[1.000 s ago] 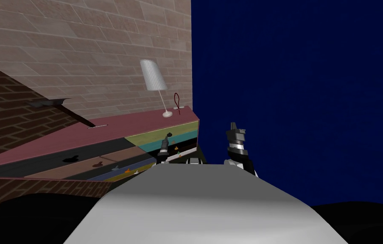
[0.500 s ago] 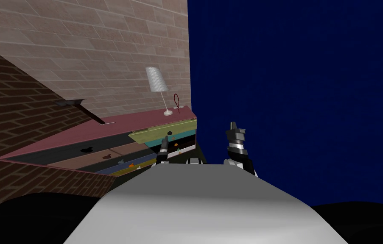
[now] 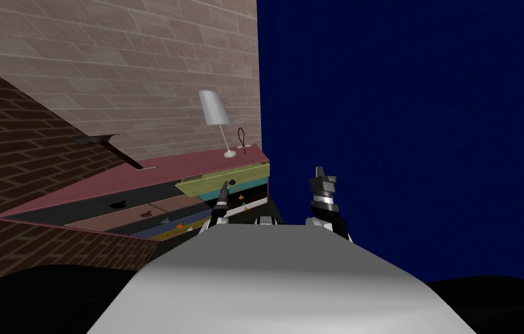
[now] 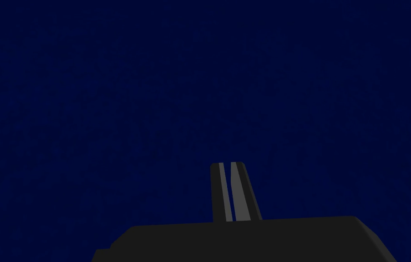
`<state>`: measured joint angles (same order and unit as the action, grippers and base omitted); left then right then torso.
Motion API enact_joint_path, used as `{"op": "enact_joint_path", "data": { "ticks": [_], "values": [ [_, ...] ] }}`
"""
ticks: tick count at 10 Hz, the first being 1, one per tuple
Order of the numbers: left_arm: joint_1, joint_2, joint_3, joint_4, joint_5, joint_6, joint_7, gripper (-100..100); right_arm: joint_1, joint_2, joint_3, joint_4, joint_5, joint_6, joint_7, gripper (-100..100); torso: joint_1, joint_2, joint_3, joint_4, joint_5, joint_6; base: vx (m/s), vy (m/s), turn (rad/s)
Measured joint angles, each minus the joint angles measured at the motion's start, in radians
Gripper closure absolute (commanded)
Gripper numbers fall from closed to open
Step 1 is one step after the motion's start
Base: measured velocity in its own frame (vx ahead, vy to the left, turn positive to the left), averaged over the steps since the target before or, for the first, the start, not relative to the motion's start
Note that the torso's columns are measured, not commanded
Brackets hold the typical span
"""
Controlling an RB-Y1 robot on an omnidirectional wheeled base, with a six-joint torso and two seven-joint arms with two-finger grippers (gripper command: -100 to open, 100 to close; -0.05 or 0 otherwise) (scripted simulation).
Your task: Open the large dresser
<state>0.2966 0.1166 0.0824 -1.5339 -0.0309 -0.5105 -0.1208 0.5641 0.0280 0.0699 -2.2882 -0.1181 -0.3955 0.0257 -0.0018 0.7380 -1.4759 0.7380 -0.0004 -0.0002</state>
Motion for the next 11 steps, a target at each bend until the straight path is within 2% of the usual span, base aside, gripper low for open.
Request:
{"op": "enact_joint_path", "data": {
  "ticks": [4, 11],
  "values": [
    [-0.017, 0.005, 0.002, -0.018, 0.003, 0.067, 0.009, -100, 0.000, 0.000, 0.001, 0.000, 0.000, 0.000, 0.000, 0, 0.001, 0.001, 0.000, 0.000, 0.000, 0.000, -0.013, -0.003, -0.004],
    [-0.053, -0.007, 0.005, -0.057, 0.007, 0.211, 0.025, -100, 0.000, 0.000, 0.001, 0.000, 0.000, 0.000, 0.000, 0, 0.002, 0.000, 0.000, 0.000, 0.000, 0.000, -0.013, -0.002, -0.004]
  ]
}}
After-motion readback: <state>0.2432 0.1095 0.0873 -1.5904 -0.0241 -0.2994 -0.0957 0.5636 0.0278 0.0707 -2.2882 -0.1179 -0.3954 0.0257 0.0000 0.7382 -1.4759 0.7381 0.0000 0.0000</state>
